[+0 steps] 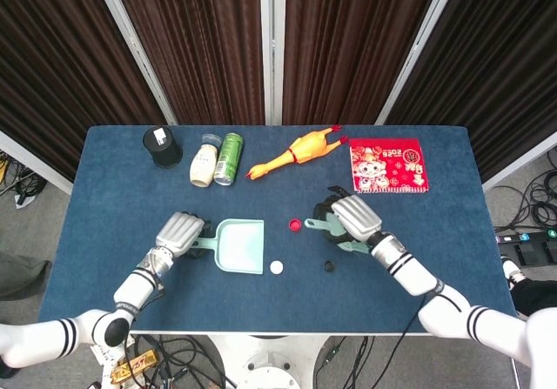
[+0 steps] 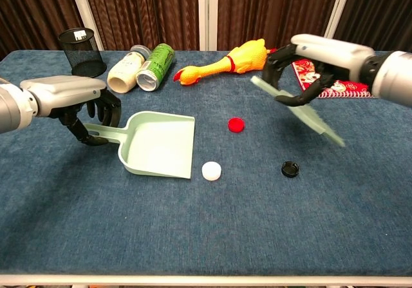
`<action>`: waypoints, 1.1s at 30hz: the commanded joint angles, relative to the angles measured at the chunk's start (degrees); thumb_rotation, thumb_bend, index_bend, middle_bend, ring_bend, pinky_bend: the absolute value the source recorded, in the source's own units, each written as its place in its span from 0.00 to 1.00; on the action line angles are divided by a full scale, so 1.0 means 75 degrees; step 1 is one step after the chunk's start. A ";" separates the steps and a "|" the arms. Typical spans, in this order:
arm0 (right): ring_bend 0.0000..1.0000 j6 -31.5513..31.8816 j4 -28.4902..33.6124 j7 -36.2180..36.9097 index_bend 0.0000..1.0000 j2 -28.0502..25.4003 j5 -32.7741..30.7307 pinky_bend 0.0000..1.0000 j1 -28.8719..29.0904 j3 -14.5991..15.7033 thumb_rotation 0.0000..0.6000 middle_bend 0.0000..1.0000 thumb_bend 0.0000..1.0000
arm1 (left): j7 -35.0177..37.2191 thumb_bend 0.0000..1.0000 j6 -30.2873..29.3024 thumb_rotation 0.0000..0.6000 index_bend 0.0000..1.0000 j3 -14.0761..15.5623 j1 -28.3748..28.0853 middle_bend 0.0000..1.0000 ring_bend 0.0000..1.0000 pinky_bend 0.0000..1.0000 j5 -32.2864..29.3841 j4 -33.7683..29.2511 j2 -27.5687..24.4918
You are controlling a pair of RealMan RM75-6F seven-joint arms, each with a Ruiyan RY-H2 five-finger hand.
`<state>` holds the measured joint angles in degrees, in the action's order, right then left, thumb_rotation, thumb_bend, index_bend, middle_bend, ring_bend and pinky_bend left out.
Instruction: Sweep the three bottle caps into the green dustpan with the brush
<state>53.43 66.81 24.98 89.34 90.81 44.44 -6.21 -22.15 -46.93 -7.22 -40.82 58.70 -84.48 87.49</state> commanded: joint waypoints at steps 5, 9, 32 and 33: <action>0.32 0.0269 -0.1620 0.1256 0.79 0.1167 0.0862 0.12 0.0783 0.0350 1.00 0.70 0.56 | -0.0246 0.37 0.0495 1.00 0.56 -0.0025 -0.0417 0.54 0.38 0.36 -0.0636 -0.0068 -0.0130; 0.32 0.0723 -0.1932 0.1563 0.79 0.1444 0.1024 0.12 0.0797 0.0485 1.00 0.70 0.57 | -0.0315 0.37 0.0645 1.00 0.56 -0.0021 -0.0636 0.54 0.38 0.36 -0.0857 -0.0167 -0.0211; 0.32 0.2431 -0.2175 0.2734 0.80 0.1722 0.1228 0.12 0.0695 0.0857 1.00 0.71 0.59 | -0.0307 0.37 0.0771 1.00 0.56 0.0169 -0.1408 0.54 0.38 0.36 -0.1530 -0.0241 -0.0066; 0.32 0.2513 -0.1978 0.2580 0.80 0.1551 0.1177 0.12 0.0594 0.0851 1.00 0.71 0.59 | -0.0319 0.37 0.0759 1.00 0.56 0.0182 -0.1430 0.54 0.38 0.36 -0.1527 -0.0267 -0.0070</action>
<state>70.63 49.16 46.13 103.56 100.55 50.65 0.38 -24.47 -41.17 -5.91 -51.45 47.26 -86.40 86.99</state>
